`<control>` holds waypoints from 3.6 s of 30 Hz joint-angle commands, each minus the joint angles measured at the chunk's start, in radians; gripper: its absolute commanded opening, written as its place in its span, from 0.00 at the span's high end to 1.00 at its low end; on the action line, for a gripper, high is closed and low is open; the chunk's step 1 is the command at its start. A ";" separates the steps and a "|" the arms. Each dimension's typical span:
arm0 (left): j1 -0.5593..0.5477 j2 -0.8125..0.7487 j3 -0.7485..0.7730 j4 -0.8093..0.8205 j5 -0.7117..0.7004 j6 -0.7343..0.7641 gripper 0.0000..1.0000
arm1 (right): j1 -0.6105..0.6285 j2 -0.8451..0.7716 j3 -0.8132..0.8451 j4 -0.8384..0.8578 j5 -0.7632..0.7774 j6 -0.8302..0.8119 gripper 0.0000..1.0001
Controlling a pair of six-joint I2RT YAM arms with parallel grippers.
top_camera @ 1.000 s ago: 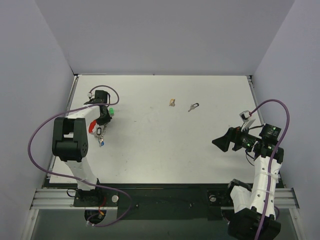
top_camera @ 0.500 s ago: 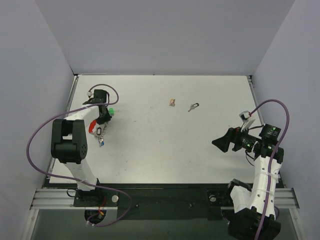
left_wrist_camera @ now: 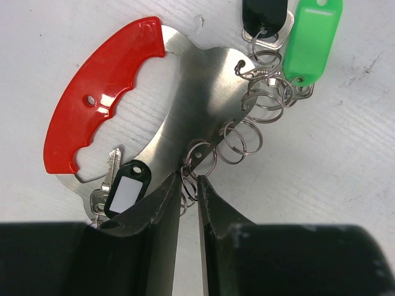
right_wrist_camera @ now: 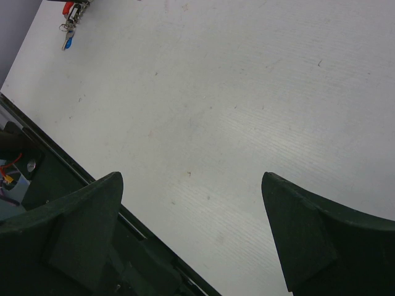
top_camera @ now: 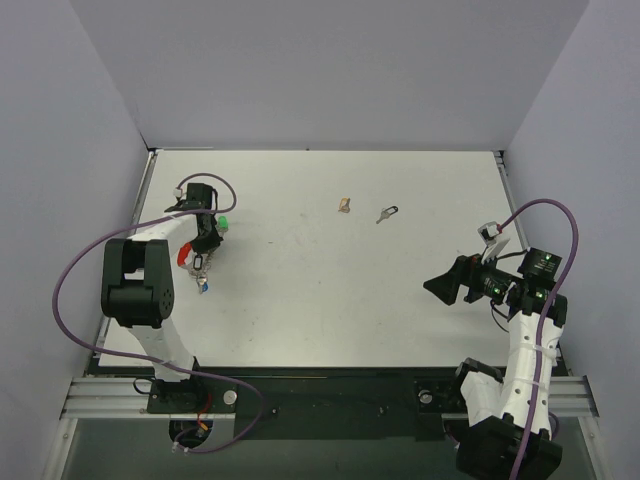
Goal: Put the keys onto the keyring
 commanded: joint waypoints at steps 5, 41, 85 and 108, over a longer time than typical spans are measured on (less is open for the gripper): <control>0.006 -0.078 -0.015 0.017 0.002 -0.010 0.74 | 0.006 0.003 0.040 -0.014 -0.043 -0.027 0.11; 0.031 -0.068 -0.029 0.054 0.070 -0.004 1.00 | 0.009 0.002 0.046 -0.047 -0.047 -0.059 0.11; -0.357 -0.418 -0.057 -0.028 0.346 0.197 1.00 | 0.007 0.016 0.040 -0.116 -0.085 -0.173 0.11; -0.690 -0.386 -0.066 0.147 0.450 0.326 1.00 | 0.047 0.034 0.044 -0.269 -0.082 -0.407 0.09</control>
